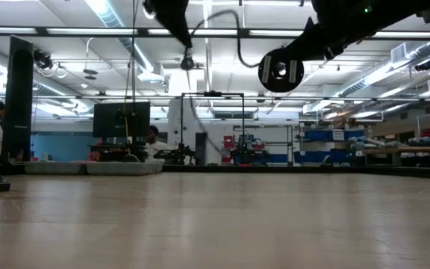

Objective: Coil cords
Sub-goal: Uncoil the black wire from the spool

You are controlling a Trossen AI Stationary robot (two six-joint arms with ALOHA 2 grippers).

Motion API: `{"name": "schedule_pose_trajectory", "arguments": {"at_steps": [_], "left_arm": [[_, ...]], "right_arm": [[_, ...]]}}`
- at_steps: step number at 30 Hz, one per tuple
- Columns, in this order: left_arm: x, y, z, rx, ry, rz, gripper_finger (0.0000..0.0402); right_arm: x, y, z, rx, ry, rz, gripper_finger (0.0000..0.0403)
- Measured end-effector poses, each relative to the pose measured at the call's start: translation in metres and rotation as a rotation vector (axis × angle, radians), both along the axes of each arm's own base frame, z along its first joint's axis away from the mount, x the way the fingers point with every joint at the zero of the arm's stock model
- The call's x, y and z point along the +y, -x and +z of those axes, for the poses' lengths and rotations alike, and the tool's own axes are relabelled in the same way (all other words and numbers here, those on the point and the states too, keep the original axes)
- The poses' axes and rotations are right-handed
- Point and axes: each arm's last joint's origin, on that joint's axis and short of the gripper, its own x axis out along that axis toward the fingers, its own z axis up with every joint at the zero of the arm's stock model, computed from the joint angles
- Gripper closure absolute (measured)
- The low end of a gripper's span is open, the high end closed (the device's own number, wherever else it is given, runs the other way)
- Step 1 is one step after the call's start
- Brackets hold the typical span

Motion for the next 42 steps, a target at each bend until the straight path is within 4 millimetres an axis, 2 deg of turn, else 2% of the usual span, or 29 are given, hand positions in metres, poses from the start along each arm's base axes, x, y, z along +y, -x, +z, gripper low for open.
{"name": "schedule_pose_trajectory", "arguments": {"at_steps": [5,12,16,19,26,29,36,42], "left_arm": [[-0.009,-0.008,0.016,-0.137,0.010,-0.104,0.0401],[-0.020,-0.029,0.023,-0.277,0.010,-0.220,0.0401],[-0.030,-0.036,0.023,-0.331,0.084,-0.317,0.0401],[-0.037,-0.046,0.008,-0.303,0.163,-0.356,0.0401],[-0.053,-0.072,-0.057,-0.094,0.305,-0.383,0.0401],[-0.054,-0.079,-0.077,-0.036,0.352,-0.370,0.0401],[-0.053,-0.075,-0.088,0.047,0.378,-0.335,0.0401],[-0.037,-0.073,-0.091,0.096,0.328,-0.265,0.0401]], "right_arm": [[-0.008,-0.002,-0.002,0.008,0.002,-0.033,0.0403],[-0.019,-0.003,-0.001,0.008,0.006,-0.080,0.0403],[-0.025,-0.003,-0.001,0.015,0.019,-0.100,0.0403],[-0.029,-0.004,-0.002,0.021,0.023,-0.117,0.0403],[-0.034,-0.003,-0.002,0.023,0.024,-0.137,0.0403],[-0.034,0.000,0.003,0.012,0.032,-0.131,0.0403],[-0.035,0.028,0.031,-0.074,0.037,-0.130,0.0403],[-0.023,0.055,0.054,-0.199,-0.004,-0.037,0.0403]]}}
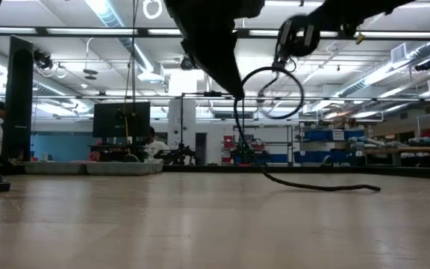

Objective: Coil cords
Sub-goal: Uncoil the black wire from the spool

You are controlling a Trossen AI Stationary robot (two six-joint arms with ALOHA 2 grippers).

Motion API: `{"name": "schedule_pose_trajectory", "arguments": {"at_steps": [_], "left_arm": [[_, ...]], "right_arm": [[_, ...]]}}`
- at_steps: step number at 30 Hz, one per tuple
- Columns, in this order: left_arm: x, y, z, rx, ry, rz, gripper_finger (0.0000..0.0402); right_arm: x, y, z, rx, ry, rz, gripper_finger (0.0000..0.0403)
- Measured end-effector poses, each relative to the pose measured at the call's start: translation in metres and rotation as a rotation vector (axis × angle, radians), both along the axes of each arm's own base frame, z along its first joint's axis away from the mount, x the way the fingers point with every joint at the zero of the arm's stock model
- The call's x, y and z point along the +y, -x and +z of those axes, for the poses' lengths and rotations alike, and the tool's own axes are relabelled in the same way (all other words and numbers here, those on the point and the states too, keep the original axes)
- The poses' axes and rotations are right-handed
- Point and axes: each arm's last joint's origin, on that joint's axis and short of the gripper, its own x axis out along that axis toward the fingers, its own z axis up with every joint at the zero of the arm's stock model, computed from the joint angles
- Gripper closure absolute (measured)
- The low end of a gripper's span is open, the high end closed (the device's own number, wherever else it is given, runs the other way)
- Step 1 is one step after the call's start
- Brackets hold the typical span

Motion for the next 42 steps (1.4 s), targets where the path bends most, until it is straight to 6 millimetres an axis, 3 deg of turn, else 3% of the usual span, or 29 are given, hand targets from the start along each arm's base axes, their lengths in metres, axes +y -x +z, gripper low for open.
{"name": "schedule_pose_trajectory", "arguments": {"at_steps": [4,9,15,23,33,38,42], "left_arm": [[0.014,0.009,0.004,0.062,-0.072,0.054,0.0401],[0.027,0.028,0.030,0.063,-0.166,0.117,0.0401],[0.034,0.056,0.084,-0.113,-0.201,0.160,0.0401],[0.032,0.077,0.133,-0.350,-0.248,0.131,0.0401],[0.022,0.074,0.144,-0.450,-0.235,0.060,0.0401],[0.010,0.073,0.146,-0.495,-0.155,0.014,0.0401],[0.004,0.073,0.141,-0.475,-0.122,0.017,0.0401]], "right_arm": [[0.010,0.011,0.007,-0.046,-0.015,0.068,0.0403],[0.015,0.015,0.002,0.005,-0.024,0.062,0.0403],[0.017,0.007,-0.011,0.074,-0.065,0.034,0.0403],[0.019,-0.017,-0.035,0.191,-0.075,-0.005,0.0403],[-0.001,-0.037,-0.060,0.319,-0.019,-0.189,0.0403],[-0.020,-0.036,-0.060,0.338,0.030,-0.339,0.0403],[-0.024,-0.032,-0.053,0.309,0.037,-0.359,0.0403]]}}
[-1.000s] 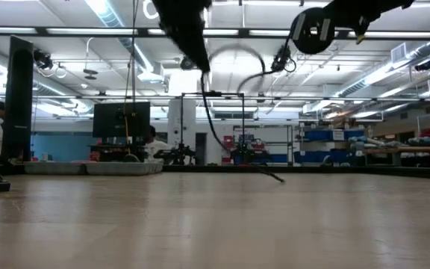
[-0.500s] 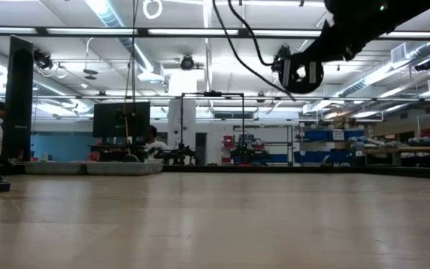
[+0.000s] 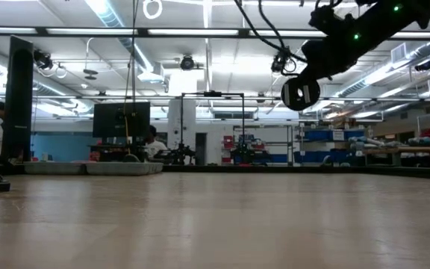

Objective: Coil cords
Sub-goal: Uncoil the black wire from the spool

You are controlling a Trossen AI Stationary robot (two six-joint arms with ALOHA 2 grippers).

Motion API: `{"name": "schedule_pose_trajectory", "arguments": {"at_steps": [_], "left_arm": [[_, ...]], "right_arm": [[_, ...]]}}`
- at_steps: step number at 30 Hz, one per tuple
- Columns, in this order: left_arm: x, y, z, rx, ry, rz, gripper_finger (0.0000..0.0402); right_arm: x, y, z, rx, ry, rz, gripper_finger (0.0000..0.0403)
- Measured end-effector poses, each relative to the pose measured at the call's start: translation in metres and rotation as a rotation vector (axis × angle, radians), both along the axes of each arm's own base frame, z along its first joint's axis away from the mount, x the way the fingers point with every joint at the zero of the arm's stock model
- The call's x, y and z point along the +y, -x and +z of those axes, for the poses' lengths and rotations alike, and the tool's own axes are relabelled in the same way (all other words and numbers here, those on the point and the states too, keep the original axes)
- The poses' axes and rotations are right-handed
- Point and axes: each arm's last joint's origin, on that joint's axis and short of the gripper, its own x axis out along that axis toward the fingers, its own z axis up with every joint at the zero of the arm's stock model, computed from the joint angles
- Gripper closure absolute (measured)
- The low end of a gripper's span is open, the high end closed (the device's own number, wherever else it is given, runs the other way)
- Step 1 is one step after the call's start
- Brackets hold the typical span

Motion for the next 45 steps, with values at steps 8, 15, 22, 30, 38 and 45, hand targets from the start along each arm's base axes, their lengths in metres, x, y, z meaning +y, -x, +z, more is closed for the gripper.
{"name": "schedule_pose_trajectory", "arguments": {"at_steps": [8,15,22,30,38,45], "left_arm": [[-0.014,-0.022,-0.036,0.113,0.036,-0.011,0.0401],[-0.010,-0.043,-0.072,0.245,-0.010,0.035,0.0401],[0.017,-0.041,-0.079,0.340,-0.084,0.150,0.0401],[0.033,-0.031,-0.056,0.291,-0.130,0.168,0.0401],[0.035,-0.018,-0.030,0.199,-0.196,0.175,0.0401],[0.031,-0.005,-0.011,0.136,-0.257,0.197,0.0401]], "right_arm": [[0.011,0.017,0.033,-0.169,0.048,0.063,0.0403],[0.030,0.038,0.054,-0.302,0.016,0.228,0.0403],[0.046,0.048,0.056,-0.311,-0.048,0.385,0.0403],[0.050,0.039,0.033,-0.195,-0.135,0.361,0.0403],[0.049,0.021,0.013,-0.105,-0.197,0.331,0.0403],[0.042,0.004,-0.012,0.034,-0.210,0.281,0.0403]]}}
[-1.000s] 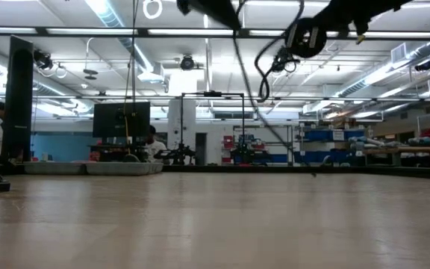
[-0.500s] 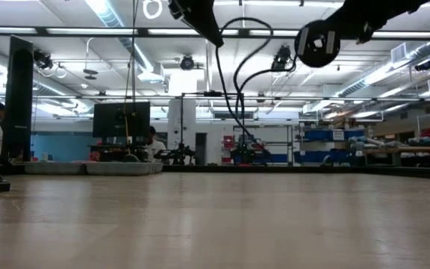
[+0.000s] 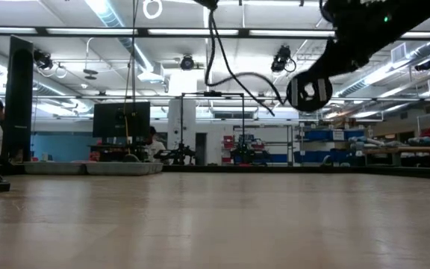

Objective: Coil cords
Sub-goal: Uncoil the black wire from the spool

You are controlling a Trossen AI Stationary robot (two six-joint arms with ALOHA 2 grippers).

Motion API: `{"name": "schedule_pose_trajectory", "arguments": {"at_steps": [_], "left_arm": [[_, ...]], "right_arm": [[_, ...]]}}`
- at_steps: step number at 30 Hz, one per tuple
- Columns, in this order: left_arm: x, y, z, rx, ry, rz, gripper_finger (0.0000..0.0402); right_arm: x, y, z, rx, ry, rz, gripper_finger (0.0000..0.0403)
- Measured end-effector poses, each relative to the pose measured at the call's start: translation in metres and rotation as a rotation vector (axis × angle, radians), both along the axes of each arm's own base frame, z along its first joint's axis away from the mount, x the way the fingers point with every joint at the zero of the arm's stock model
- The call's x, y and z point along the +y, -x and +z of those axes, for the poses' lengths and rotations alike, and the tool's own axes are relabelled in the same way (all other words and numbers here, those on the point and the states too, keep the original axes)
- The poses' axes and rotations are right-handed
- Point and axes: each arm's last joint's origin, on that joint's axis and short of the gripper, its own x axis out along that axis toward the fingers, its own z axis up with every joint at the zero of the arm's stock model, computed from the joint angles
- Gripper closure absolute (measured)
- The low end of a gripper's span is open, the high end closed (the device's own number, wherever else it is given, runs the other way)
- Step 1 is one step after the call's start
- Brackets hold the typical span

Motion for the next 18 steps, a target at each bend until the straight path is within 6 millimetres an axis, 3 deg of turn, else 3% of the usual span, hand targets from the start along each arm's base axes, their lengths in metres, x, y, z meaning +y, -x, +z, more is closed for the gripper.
{"name": "schedule_pose_trajectory", "arguments": {"at_steps": [9,13,18], "left_arm": [[-0.010,0.009,0.021,-0.056,-0.015,-0.031,0.0401],[-0.010,0.016,0.035,-0.043,-0.033,-0.010,0.0401],[-0.010,0.023,0.041,-0.026,-0.037,0.027,0.0401]], "right_arm": [[-0.026,-0.010,-0.024,0.217,0.108,-0.077,0.0403],[-0.035,-0.004,-0.024,0.297,0.159,-0.074,0.0403],[-0.031,0.004,-0.019,0.368,0.234,0.040,0.0403]]}}
